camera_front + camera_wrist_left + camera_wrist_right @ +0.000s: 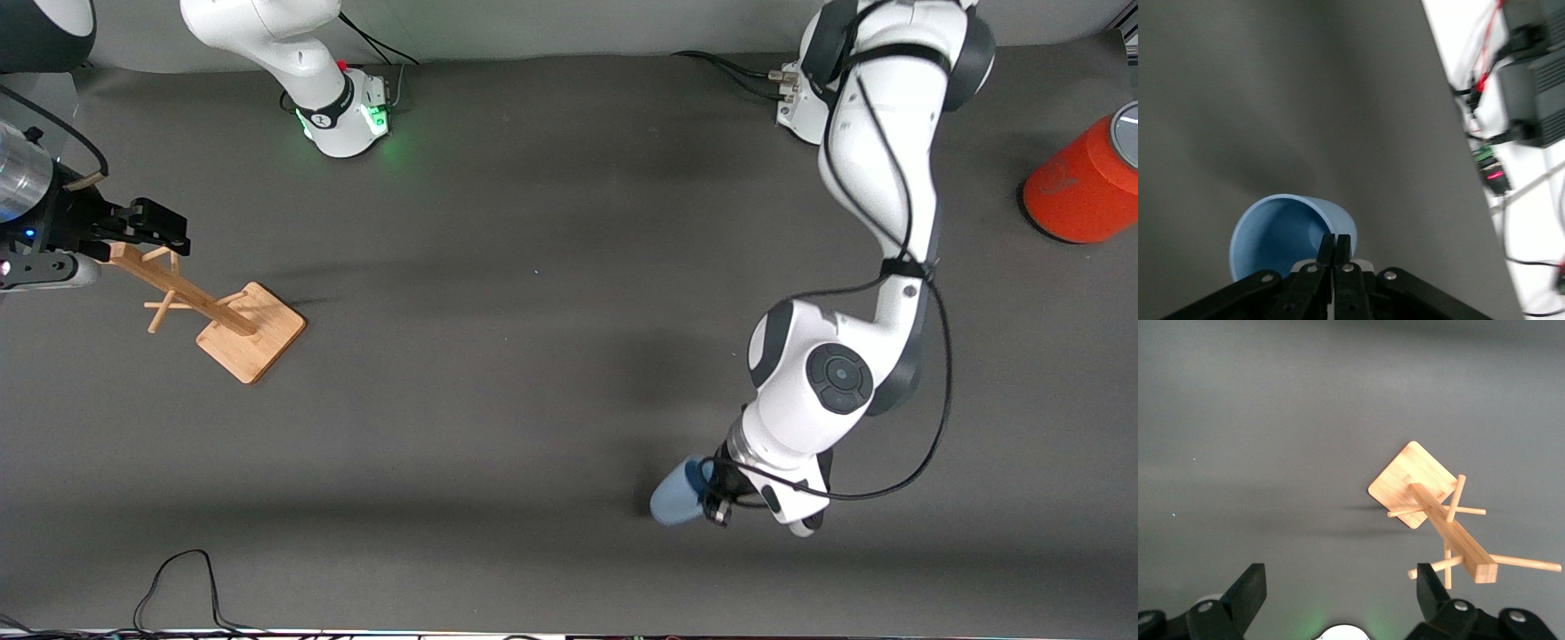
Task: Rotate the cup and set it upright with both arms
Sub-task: 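Lift the cup with the left gripper and rotate it upright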
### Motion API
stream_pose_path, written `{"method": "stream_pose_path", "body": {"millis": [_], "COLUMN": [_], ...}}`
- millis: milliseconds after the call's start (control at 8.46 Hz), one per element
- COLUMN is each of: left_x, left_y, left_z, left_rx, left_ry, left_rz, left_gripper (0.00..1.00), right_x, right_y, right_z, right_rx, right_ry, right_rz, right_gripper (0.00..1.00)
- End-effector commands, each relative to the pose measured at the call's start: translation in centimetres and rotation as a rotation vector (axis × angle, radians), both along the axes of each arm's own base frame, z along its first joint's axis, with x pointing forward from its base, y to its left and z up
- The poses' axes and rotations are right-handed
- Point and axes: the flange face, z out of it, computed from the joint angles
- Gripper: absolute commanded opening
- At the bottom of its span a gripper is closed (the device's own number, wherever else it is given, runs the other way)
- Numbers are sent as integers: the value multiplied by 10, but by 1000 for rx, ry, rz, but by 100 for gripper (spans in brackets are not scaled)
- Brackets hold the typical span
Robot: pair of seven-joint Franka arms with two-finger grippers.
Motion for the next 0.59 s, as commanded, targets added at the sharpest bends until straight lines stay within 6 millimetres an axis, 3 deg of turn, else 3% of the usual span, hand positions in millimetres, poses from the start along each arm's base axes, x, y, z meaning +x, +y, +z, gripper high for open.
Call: {"method": "stream_pose_path", "body": {"millis": [0,236,473], "left_x": [-47,-91,-135], "left_y": [-21,-55,-66], "left_z": [-2,-18,-18], "left_rx": [165,244,276], "left_ry": [161,294,341], "left_rz": [-82,-150,-173], "left_gripper": [0,0,0], "right_x": [8,9,8], "right_y": [16,15,12], "right_z": [1,1,2], "right_rx": [13,14,14], "right_ry": [-19,-22,-22], "right_rz": [24,23,26], "right_gripper": [100,100,100]}}
